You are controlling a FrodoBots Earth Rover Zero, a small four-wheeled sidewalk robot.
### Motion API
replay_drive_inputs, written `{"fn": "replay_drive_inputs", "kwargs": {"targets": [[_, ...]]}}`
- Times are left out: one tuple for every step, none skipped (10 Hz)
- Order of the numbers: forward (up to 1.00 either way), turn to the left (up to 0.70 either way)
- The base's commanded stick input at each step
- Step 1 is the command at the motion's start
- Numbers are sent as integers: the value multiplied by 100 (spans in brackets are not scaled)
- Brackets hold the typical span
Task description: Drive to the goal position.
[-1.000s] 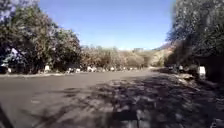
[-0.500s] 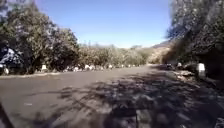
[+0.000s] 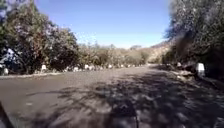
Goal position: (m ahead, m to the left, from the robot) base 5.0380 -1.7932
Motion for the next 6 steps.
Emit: {"fn": "replay_drive_inputs", "kwargs": {"targets": [[100,-27],[100,-27],[100,-27],[100,-27],[100,-27],[100,-24]]}}
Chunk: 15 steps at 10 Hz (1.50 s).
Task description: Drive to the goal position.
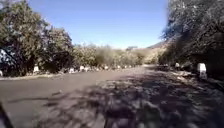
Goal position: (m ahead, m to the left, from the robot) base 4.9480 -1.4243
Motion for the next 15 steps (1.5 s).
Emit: {"fn": "replay_drive_inputs", "kwargs": {"targets": [[100,-12],[100,-1],[100,0],[100,0],[100,-27],[100,-27],[100,0],[100,0],[100,0],[100,0],[100,0],[100,0],[100,0],[100,-25],[100,-15]]}}
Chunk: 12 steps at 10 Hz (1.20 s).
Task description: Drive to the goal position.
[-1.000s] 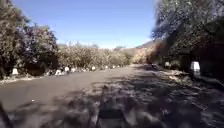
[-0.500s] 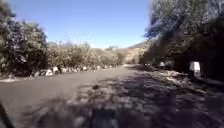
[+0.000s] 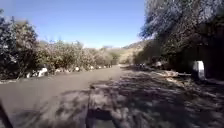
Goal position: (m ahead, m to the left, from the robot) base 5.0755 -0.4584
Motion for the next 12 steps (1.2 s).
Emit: {"fn": "replay_drive_inputs", "kwargs": {"targets": [[100,-4],[100,0],[100,0],[100,0],[100,0],[100,0],[100,-9],[100,-20],[100,-23],[100,-11],[100,0],[100,0]]}}
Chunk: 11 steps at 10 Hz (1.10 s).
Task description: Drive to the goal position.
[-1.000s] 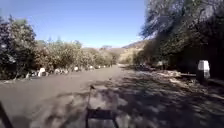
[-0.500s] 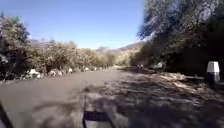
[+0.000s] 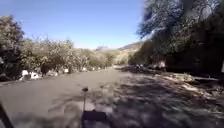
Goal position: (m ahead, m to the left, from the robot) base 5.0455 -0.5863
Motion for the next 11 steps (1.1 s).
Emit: {"fn": "replay_drive_inputs", "kwargs": {"targets": [[100,0],[100,0],[100,0],[100,-5],[100,-16],[100,-27],[100,-16],[100,-5],[100,0],[100,0],[100,-1]]}}
